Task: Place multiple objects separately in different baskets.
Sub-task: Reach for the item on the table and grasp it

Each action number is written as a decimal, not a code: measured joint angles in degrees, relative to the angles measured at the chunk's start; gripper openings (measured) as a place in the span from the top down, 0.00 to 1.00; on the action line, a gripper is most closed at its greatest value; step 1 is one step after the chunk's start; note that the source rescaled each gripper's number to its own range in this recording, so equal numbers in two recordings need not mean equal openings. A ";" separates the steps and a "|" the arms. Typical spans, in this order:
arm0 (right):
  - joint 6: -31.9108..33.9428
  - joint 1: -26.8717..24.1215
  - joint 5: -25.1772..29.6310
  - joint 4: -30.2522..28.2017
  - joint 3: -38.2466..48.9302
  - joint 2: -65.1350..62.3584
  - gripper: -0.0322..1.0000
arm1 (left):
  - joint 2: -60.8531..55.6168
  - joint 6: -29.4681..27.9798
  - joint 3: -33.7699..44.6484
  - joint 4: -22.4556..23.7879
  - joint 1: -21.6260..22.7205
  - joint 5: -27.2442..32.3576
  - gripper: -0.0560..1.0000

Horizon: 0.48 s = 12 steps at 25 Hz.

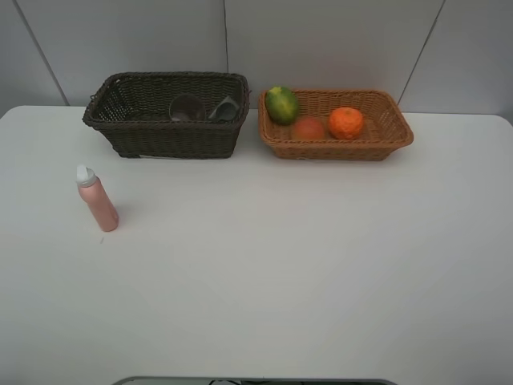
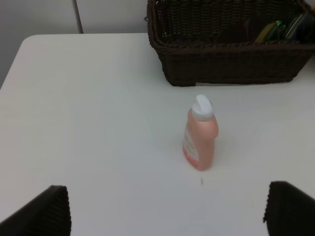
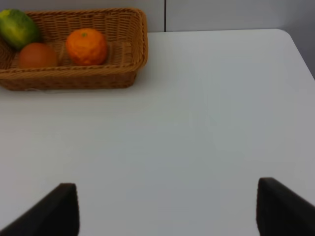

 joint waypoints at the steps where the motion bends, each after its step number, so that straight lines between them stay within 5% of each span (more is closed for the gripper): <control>1: 0.00 0.00 0.00 0.00 0.00 0.00 0.09 | 0.00 0.00 0.00 0.00 0.00 0.00 0.00; 12: 0.00 0.00 0.00 0.00 0.00 0.00 0.09 | 9.86 0.05 -0.89 0.00 0.00 -0.98 0.00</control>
